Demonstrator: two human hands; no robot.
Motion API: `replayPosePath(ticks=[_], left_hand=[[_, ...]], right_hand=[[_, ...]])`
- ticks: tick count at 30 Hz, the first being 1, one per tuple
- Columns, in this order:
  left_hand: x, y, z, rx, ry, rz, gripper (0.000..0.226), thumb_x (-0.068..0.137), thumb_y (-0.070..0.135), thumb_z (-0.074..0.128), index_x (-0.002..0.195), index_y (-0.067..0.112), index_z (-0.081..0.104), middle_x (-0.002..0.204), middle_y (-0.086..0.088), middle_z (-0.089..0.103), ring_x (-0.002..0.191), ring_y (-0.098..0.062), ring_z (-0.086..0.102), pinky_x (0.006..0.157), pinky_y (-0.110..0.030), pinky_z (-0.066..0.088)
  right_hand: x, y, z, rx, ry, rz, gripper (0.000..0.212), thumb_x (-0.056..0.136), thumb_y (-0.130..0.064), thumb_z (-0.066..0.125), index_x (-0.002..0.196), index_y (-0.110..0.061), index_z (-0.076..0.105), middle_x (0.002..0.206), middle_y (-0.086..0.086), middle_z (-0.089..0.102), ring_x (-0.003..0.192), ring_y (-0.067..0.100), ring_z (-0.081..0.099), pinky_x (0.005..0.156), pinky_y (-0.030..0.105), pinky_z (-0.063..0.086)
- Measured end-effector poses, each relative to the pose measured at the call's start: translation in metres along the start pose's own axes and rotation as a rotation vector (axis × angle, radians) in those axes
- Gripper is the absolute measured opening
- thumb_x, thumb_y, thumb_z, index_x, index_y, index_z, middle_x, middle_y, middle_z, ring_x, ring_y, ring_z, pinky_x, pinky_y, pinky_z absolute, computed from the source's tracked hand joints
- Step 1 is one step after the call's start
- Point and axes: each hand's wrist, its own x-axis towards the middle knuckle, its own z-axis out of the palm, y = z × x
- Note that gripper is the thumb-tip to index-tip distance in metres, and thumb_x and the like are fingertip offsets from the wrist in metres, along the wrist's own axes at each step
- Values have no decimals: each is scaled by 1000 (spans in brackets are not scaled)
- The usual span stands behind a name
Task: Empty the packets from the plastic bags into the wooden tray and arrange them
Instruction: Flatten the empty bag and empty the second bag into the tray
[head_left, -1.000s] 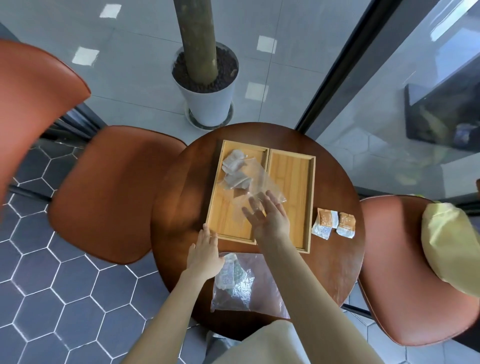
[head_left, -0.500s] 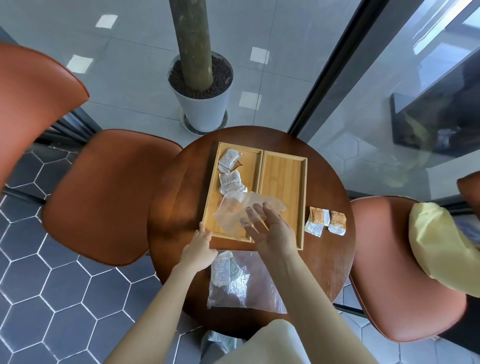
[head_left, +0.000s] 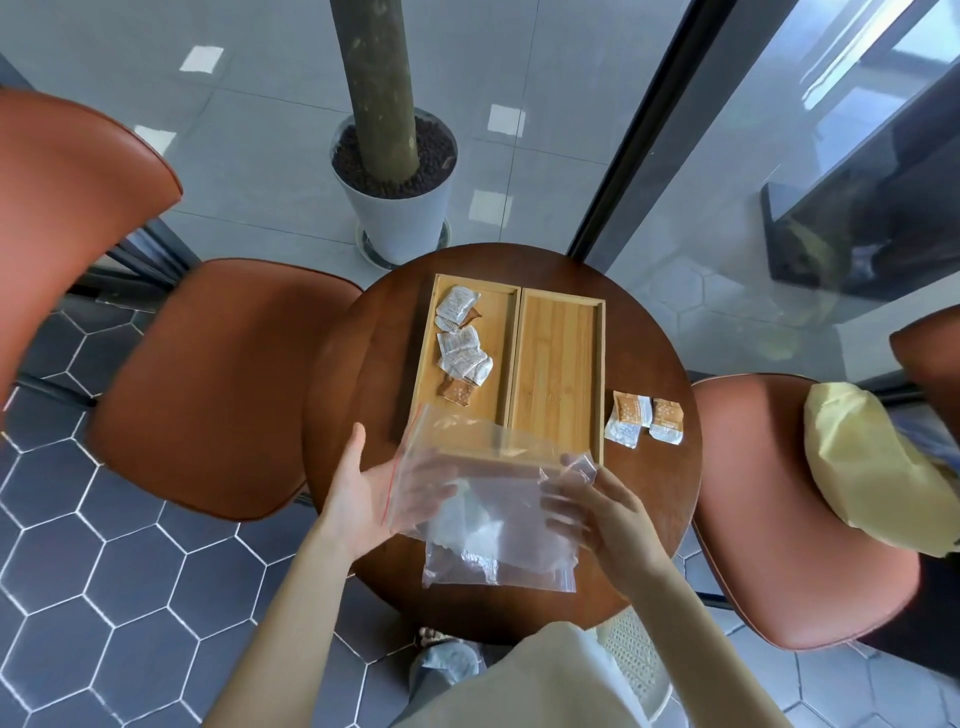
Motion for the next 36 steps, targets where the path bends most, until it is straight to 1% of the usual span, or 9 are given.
replayPosePath(ticks=[5,8,12,15,20,23,28,31,36], left_hand=[[-15,-18,3,438,52,218,62,62,43,79,117,22,58,98,-4,75,89,-23,72,66,-27,59],[-25,-27,0,501,123,268,35,81,10,66,116,15,59,91,-7,76,83,-25,72,62,-26,59],[-37,-36,-9,589,202,298,24,83,2,62,108,4,62,78,-6,76,71,-22,73,57,-25,58],[-43,-42,-10,598,226,303,18,83,2,63,100,4,64,73,-4,76,66,-20,73,54,-23,57],[-43,-50,-20,471,296,334,13,84,3,62,94,11,65,72,0,76,64,-17,72,52,-22,57],[-42,-51,-33,437,342,314,14,84,5,63,96,11,66,72,1,76,66,-15,73,54,-21,57],[-31,-51,-53,498,481,299,19,83,2,64,101,2,65,64,2,74,61,-9,71,54,-20,57],[-21,-55,-53,434,591,318,27,83,3,64,110,-1,61,74,-4,74,61,-8,70,61,-21,55],[-10,-63,-49,968,857,549,64,81,25,69,134,2,40,136,-22,47,125,-33,45,104,-42,36]], right_hand=[[1,11,-7,9,51,29,22,91,-24,52,105,-13,65,102,13,71,90,26,69,65,33,59],[3,17,-7,102,161,24,18,91,-20,55,91,-7,68,83,11,72,72,21,69,56,26,58],[3,27,-7,-16,345,-71,16,88,-10,60,76,-6,70,55,1,69,48,9,63,46,19,51],[5,40,-4,-152,470,-173,16,89,-17,59,84,-7,70,67,7,68,57,15,63,55,25,50],[7,67,-11,5,97,73,49,80,-51,59,111,-13,61,101,15,71,88,30,67,78,40,51],[-5,79,-17,-213,-121,218,32,83,-28,66,104,-4,64,92,12,72,77,21,69,68,31,57],[-9,94,-11,-339,71,178,5,76,-6,73,79,-3,69,64,7,71,55,12,68,54,22,59],[-5,106,1,-264,109,216,4,77,-6,72,77,-3,69,66,8,70,55,13,68,56,22,59],[4,130,22,-196,163,225,2,80,-5,68,79,-3,67,70,13,65,57,14,63,52,18,56]])
